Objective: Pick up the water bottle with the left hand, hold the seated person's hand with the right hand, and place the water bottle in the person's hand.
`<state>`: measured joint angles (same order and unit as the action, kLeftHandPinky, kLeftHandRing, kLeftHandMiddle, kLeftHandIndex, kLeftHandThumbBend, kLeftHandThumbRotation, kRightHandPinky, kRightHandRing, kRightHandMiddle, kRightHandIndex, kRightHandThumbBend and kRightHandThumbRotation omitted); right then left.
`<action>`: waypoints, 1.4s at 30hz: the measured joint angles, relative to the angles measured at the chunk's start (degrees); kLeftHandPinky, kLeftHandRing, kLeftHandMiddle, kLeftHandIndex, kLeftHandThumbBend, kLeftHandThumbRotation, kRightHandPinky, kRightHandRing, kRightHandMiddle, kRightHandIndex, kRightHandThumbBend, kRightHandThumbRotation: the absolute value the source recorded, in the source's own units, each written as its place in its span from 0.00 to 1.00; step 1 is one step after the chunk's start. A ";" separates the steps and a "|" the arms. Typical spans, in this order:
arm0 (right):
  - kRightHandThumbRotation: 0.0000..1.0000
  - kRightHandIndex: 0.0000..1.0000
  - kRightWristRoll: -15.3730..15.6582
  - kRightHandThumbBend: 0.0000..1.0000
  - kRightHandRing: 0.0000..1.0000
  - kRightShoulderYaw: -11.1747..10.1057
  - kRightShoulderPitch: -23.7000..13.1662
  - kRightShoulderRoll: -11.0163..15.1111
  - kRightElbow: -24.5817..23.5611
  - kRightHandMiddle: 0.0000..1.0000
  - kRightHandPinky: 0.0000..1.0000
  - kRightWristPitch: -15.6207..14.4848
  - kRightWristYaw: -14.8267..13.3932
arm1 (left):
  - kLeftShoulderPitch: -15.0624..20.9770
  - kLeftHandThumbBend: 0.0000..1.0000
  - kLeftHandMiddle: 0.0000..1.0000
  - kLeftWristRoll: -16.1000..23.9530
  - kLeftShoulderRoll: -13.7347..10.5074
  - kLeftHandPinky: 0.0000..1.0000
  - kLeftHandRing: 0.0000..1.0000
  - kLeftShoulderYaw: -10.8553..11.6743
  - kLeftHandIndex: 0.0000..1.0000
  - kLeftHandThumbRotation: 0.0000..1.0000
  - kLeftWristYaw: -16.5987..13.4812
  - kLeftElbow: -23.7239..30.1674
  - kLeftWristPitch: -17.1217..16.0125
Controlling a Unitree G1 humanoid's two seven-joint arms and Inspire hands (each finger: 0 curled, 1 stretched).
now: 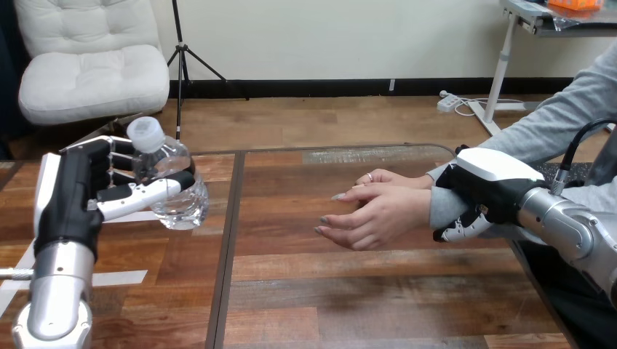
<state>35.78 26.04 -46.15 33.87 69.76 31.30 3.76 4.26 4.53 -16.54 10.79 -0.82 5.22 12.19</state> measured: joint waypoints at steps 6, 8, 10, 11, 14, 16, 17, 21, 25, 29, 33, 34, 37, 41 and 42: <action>0.00 0.43 0.00 0.54 0.32 0.00 -0.01 -0.18 0.00 0.39 0.27 0.00 0.00 | 0.35 0.71 0.40 0.00 0.17 0.30 0.35 -0.51 0.42 0.00 -0.01 0.00 0.18; 0.00 0.43 0.00 0.54 0.32 0.00 -0.02 -0.28 0.00 0.39 0.27 0.00 0.00 | 0.41 0.71 0.40 0.00 0.27 0.30 0.35 -0.61 0.42 0.00 -0.01 0.00 0.18; 0.00 0.42 0.00 0.54 0.32 0.00 -0.01 -0.36 0.00 0.38 0.27 0.02 -0.01 | 0.45 0.71 0.40 0.00 0.41 0.30 0.35 -0.69 0.42 0.00 -0.01 0.00 0.18; 0.00 0.42 0.00 0.54 0.32 0.00 -0.01 -0.41 0.00 0.38 0.27 0.03 -0.01 | 0.47 0.71 0.40 0.00 0.49 0.30 0.35 -0.70 0.42 0.00 -0.01 0.00 0.18; 0.00 0.42 0.00 0.54 0.32 0.00 -0.01 -0.49 0.00 0.38 0.27 0.03 -0.01 | 0.49 0.71 0.40 0.02 0.73 0.30 0.35 -0.78 0.42 0.00 -0.02 0.00 0.18; 0.00 0.41 0.00 0.54 0.32 0.00 -0.02 -0.52 0.00 0.38 0.27 0.03 -0.01 | 0.50 0.71 0.40 0.02 0.88 0.30 0.35 -0.83 0.42 0.00 -0.01 0.00 0.18; 0.00 0.41 0.00 0.54 0.32 0.00 -0.02 -0.53 0.00 0.38 0.27 0.03 -0.01 | 0.50 0.71 0.40 0.02 0.96 0.30 0.35 -0.86 0.42 0.00 -0.01 0.00 0.18; 0.00 0.40 0.01 0.54 0.32 0.00 -0.05 -0.56 0.00 0.37 0.27 0.04 -0.03 | 0.49 0.71 0.40 0.06 1.18 0.30 0.35 -0.94 0.42 0.00 -0.01 0.00 0.19; 0.00 0.39 0.00 0.54 0.31 0.00 -0.12 -0.61 0.00 0.36 0.26 0.04 -0.04 | 0.49 0.70 0.40 0.11 1.27 0.30 0.35 -0.96 0.42 0.00 -0.02 0.00 0.22; 0.00 0.38 0.01 0.54 0.30 0.00 -0.19 -0.70 0.00 0.36 0.26 0.02 -0.04 | 0.49 0.70 0.40 0.10 1.27 0.30 0.35 -0.96 0.42 0.00 -0.02 0.00 0.22; 0.00 0.37 0.01 0.54 0.30 0.00 -0.27 -0.81 0.00 0.35 0.25 0.02 -0.04 | 0.49 0.70 0.40 0.17 1.27 0.30 0.35 -0.96 0.43 0.00 -0.01 0.00 0.22; 0.00 0.37 0.01 0.54 0.30 0.01 -0.29 -0.84 0.00 0.35 0.25 0.02 -0.04 | 0.49 0.70 0.40 0.20 1.27 0.30 0.35 -0.96 0.43 0.00 -0.01 0.00 0.22; 0.00 0.36 0.02 0.53 0.29 0.01 -0.36 -0.93 0.00 0.35 0.24 0.02 -0.04 | 0.49 0.70 0.40 0.25 1.27 0.30 0.35 -0.96 0.43 0.00 -0.01 0.00 0.22; 0.00 0.35 0.02 0.53 0.28 0.01 -0.45 -1.06 0.00 0.34 0.24 0.03 -0.04 | 0.49 0.70 0.40 0.24 1.27 0.30 0.35 -0.96 0.43 0.00 -0.01 0.00 0.22; 0.00 0.35 0.03 0.53 0.28 0.01 -0.48 -1.10 0.00 0.34 0.23 0.03 -0.04 | 0.49 0.70 0.40 0.24 1.27 0.30 0.35 -0.96 0.43 0.00 -0.01 0.00 0.22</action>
<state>35.80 26.05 -46.63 32.77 69.76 31.33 3.72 4.75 4.77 -15.27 9.84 -0.83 5.22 12.41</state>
